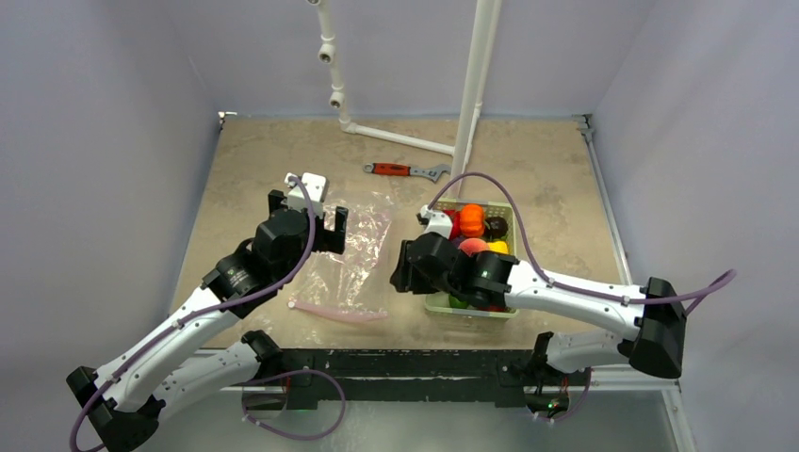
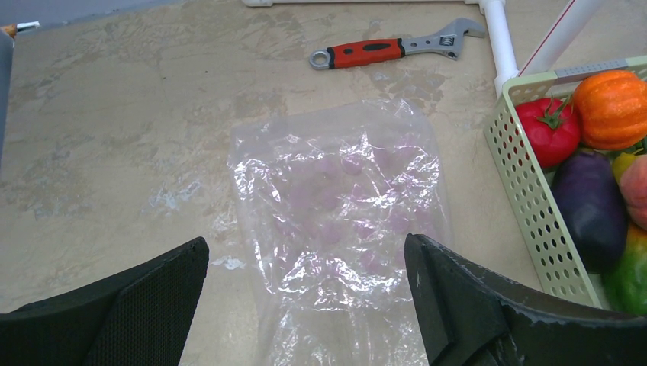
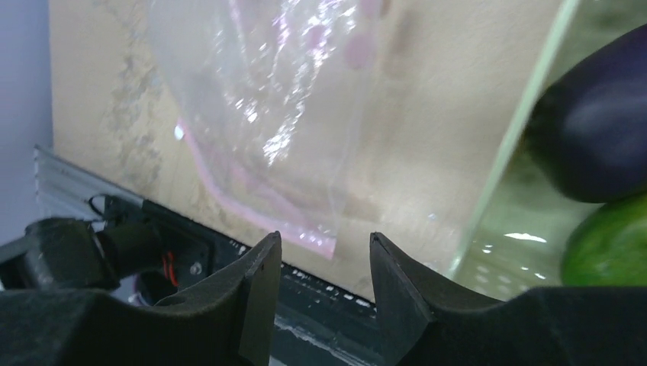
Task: Place the food in the zip-top bag and seal the zipper
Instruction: Pick up the zipper food storage bag at the center of the board.
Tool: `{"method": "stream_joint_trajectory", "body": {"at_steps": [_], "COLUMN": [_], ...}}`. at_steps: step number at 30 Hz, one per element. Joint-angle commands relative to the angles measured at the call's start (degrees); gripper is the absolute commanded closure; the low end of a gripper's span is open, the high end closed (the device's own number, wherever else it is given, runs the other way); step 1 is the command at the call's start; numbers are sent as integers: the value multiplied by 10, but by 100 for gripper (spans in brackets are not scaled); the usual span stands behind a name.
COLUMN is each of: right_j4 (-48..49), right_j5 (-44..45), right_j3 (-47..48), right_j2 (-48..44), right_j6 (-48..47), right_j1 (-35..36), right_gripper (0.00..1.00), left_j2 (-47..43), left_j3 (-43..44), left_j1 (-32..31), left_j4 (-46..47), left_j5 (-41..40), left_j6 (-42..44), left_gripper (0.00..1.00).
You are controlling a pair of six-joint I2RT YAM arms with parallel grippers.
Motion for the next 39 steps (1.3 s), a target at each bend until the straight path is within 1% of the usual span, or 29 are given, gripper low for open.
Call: {"method": "stream_joint_trajectory", "body": {"at_steps": [1, 4, 8, 12, 19, 20, 23, 24, 29, 34, 39], "right_j4": [31, 44, 65, 80, 82, 83, 98, 102, 138, 169, 210], "right_j5": [-21, -26, -28, -17, 7, 7, -8, -5, 11, 23, 24], "right_j3": [21, 14, -6, -20, -53, -57, -71, -75, -89, -92, -99], "right_j2": [4, 19, 38, 55, 77, 81, 95, 98, 102, 110, 130], "right_j6": [26, 40, 68, 106, 177, 185, 197, 206, 231, 240, 228], "right_j1": [48, 81, 116, 134, 135, 135, 135, 135, 132, 116, 83], "right_gripper": [51, 49, 39, 34, 32, 30, 29, 26, 23, 23, 24], "left_j2": [-1, -3, -5, -6, -4, -4, -5, -5, -4, -4, -4], "left_j3": [5, 4, 3, 3, 2, 3, 2, 2, 2, 3, 3], "left_j1": [2, 2, 2, 2, 2, 2, 2, 2, 2, 2, 2], "left_j4": [2, 2, 2, 2, 3, 3, 2, 2, 2, 2, 2], "left_j5": [-1, -1, -5, -7, -6, -6, -6, -6, -5, -6, -8], "left_j6": [-1, 1, 2, 2, 1, 1, 1, 1, 2, 2, 3], "left_gripper": [1, 1, 1, 2, 2, 2, 2, 2, 2, 2, 2]}}
